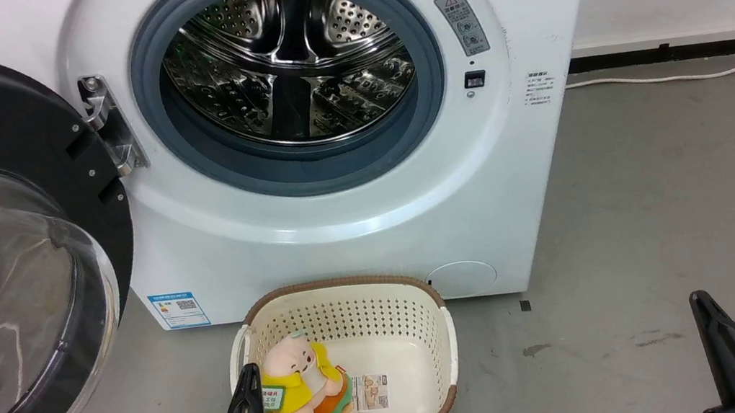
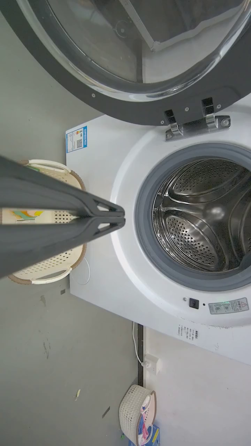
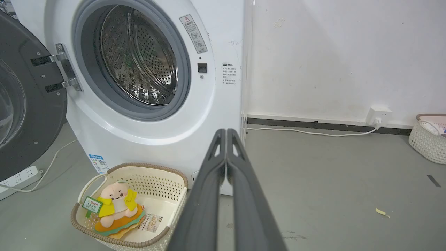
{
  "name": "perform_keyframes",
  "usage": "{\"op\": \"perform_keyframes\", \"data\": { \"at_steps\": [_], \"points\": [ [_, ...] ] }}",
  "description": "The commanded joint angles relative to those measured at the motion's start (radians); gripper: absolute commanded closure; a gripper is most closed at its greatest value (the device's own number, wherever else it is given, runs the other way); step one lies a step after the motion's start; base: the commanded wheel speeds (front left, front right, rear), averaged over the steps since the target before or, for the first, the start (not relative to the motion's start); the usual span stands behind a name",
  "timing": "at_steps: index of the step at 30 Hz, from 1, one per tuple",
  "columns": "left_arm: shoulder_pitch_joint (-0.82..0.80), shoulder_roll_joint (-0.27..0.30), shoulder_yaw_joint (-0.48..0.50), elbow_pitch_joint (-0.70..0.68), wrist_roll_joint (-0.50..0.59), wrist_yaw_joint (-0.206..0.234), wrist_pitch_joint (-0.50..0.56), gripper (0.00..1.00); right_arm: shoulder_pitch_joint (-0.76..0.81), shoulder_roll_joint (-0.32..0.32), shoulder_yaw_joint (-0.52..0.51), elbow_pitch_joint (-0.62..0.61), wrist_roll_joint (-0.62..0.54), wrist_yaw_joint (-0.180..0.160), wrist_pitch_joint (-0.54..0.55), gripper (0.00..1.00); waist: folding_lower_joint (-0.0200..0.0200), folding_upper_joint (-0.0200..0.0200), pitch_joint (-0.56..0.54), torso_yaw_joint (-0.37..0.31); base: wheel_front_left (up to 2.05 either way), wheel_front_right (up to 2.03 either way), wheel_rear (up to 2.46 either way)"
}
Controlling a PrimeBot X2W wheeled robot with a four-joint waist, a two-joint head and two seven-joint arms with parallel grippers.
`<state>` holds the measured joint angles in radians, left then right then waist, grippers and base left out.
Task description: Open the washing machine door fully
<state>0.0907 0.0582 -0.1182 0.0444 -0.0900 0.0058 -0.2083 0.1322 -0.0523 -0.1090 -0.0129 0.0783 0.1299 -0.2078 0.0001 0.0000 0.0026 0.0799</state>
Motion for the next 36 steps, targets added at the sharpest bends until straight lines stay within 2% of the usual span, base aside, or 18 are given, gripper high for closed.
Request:
{"op": "perform_keyframes", "data": {
  "at_steps": [1,36],
  "points": [
    [-0.014,-0.001,0.004,-0.004,0.007,-0.001,0.007,1.0,-0.023,0.0,0.004,0.002,-0.008,0.0,0.005,1.0,-0.0001,0.0,0.0,-0.001,0.0,0.0,0.0],
    [-0.043,-0.003,0.047,-0.019,0.038,-0.003,0.082,1.0,-0.064,0.001,0.043,0.006,-0.034,0.0,0.081,1.0,-0.0001,0.0,-0.001,-0.03,0.0,0.0,0.0]
  ]
}}
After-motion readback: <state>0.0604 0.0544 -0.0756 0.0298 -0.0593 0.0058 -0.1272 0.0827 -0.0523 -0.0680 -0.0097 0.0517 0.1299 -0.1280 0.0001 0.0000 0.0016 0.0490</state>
